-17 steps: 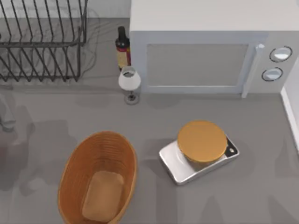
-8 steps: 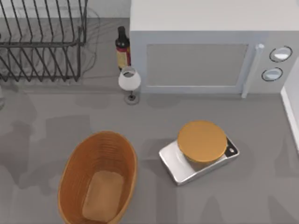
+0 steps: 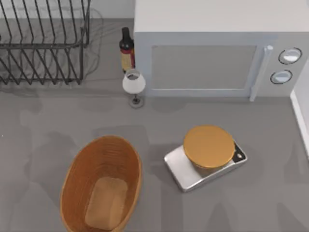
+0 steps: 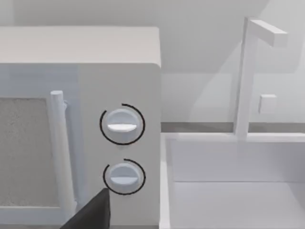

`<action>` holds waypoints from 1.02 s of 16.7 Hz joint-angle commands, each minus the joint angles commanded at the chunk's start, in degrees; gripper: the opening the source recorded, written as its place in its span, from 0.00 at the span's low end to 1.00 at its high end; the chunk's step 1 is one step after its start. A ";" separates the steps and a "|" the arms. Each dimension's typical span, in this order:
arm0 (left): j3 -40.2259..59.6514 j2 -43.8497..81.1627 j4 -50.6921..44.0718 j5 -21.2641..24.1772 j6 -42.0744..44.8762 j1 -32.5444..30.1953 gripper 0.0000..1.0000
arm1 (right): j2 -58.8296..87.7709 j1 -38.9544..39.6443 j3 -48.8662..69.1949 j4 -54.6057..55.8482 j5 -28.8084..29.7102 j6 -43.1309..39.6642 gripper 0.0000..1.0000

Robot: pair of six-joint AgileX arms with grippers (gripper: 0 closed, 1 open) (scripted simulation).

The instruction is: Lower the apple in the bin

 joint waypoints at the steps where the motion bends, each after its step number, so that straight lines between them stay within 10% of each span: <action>1: 0.00 0.00 0.00 0.00 0.00 0.00 0.00 | 0.00 0.00 0.00 0.00 0.00 0.00 1.00; 9: -0.37 -0.38 -0.10 0.44 -8.90 -4.15 0.00 | 0.00 0.00 0.00 0.00 0.00 0.00 1.00; 17: -4.35 -3.81 -0.51 2.51 -48.36 -22.01 0.00 | 0.00 0.00 0.00 0.00 0.00 0.00 1.00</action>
